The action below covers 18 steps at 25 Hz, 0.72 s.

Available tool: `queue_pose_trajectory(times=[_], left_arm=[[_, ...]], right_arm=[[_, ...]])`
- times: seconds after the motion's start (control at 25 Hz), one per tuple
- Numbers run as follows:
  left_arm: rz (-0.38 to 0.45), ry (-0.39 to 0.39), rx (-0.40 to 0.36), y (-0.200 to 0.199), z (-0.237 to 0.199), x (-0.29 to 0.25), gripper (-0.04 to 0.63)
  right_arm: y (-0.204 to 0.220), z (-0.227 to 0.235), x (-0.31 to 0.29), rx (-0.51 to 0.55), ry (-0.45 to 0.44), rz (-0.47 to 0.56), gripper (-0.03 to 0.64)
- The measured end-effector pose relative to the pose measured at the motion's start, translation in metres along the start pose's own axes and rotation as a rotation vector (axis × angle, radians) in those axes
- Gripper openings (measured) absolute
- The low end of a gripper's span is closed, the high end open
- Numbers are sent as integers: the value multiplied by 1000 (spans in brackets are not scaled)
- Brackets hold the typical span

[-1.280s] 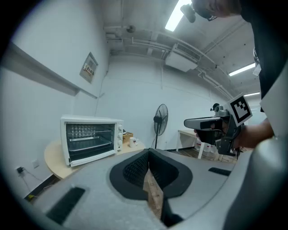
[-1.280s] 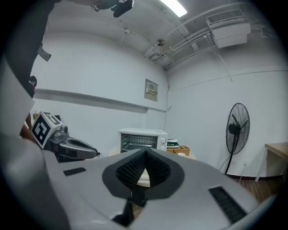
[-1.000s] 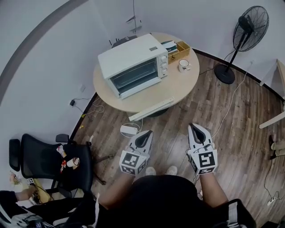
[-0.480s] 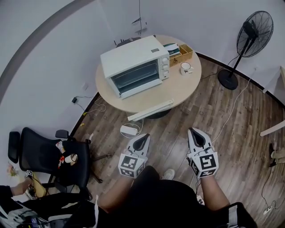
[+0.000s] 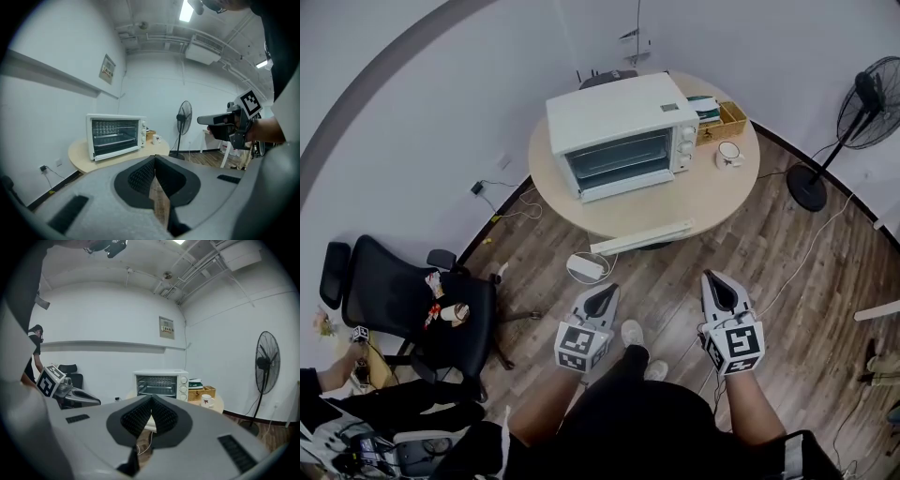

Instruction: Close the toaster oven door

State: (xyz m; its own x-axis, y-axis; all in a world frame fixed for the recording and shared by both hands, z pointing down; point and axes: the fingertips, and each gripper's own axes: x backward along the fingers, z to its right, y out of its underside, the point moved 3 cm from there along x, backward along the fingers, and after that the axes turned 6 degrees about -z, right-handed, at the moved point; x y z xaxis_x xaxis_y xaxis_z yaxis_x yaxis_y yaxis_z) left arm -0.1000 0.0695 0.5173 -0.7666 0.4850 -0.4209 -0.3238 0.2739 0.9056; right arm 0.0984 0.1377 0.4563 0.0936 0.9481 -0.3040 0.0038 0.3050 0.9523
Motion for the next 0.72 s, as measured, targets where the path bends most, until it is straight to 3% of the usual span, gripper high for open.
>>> queue_pose_trajectory(times=[0.72], left_arm=[[-28, -119, 10, -32, -116, -53, 6]], right_arm=[[-65, 6, -156, 91, -163, 7, -3]])
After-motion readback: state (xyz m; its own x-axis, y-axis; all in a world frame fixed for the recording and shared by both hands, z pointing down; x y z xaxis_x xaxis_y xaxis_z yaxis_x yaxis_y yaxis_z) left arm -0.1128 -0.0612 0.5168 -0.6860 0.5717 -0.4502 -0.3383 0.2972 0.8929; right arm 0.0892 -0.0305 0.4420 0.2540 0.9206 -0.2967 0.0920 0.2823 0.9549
